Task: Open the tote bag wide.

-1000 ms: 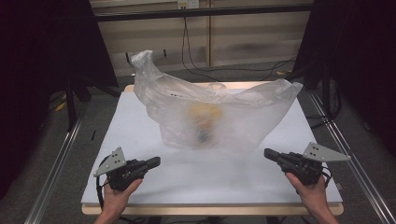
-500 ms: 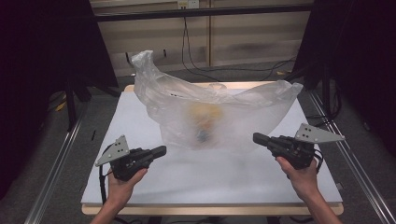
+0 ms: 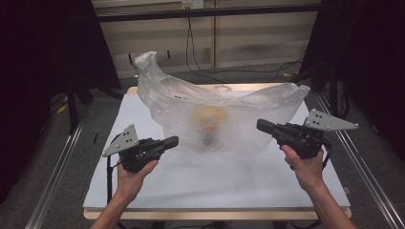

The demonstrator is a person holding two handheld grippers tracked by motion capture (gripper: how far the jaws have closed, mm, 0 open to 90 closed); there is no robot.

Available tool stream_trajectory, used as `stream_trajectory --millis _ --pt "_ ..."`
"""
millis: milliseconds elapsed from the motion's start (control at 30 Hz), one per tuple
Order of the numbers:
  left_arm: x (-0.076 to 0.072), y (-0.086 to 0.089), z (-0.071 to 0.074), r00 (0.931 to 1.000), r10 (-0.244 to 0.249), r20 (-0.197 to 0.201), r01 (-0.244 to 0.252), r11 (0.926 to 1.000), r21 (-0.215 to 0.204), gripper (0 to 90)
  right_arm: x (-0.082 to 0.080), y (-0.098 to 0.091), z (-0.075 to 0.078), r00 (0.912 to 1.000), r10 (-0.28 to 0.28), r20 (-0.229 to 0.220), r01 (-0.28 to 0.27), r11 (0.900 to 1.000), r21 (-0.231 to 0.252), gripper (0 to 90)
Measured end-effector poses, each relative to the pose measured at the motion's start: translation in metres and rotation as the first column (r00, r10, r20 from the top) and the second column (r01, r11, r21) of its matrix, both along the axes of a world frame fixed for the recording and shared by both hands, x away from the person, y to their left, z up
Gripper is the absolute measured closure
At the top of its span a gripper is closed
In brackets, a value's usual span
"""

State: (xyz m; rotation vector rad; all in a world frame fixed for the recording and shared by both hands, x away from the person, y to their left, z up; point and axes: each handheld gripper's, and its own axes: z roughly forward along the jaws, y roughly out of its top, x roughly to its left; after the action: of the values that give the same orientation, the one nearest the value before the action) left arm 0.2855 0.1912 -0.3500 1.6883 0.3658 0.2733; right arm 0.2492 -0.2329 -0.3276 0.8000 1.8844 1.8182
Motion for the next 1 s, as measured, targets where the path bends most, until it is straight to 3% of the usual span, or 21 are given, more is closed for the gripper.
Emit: stream_trajectory --millis 67,333,633,733,800,1000 --pt "0.003 -0.005 0.016 0.9995 -0.013 0.029 0.013 0.9999 -0.008 90.0 0.003 0.002 0.013 0.9999 0.001 0.017 -0.001 1.0000 0.004 90.0" --pt "0.017 -0.019 0.047 0.9966 -0.007 0.082 0.010 0.9989 -0.045 90.0 0.020 0.012 0.043 0.9985 -0.003 0.055 0.004 1.0000 -0.005 90.0" --pt "0.033 -0.033 0.073 0.9951 0.002 0.099 0.003 0.9985 -0.054 90.0 0.045 0.028 0.068 0.9976 -0.014 0.068 0.015 0.9997 -0.017 90.0" --pt "0.040 -0.034 0.080 0.9956 0.018 0.092 -0.012 0.9974 -0.071 90.0 0.053 0.032 0.077 0.9966 -0.037 0.073 0.040 0.9982 -0.044 90.0" --pt "0.045 -0.035 0.084 0.9954 0.027 0.092 -0.022 0.9982 -0.056 90.0 0.060 0.034 0.081 0.9949 -0.078 0.064 0.083 0.9931 -0.082 90.0" --pt "0.060 -0.042 0.100 0.9947 0.038 0.095 -0.032 0.9974 -0.064 90.0 0.080 0.041 0.088 0.9930 -0.112 0.036 0.115 0.9878 -0.104 90.0"
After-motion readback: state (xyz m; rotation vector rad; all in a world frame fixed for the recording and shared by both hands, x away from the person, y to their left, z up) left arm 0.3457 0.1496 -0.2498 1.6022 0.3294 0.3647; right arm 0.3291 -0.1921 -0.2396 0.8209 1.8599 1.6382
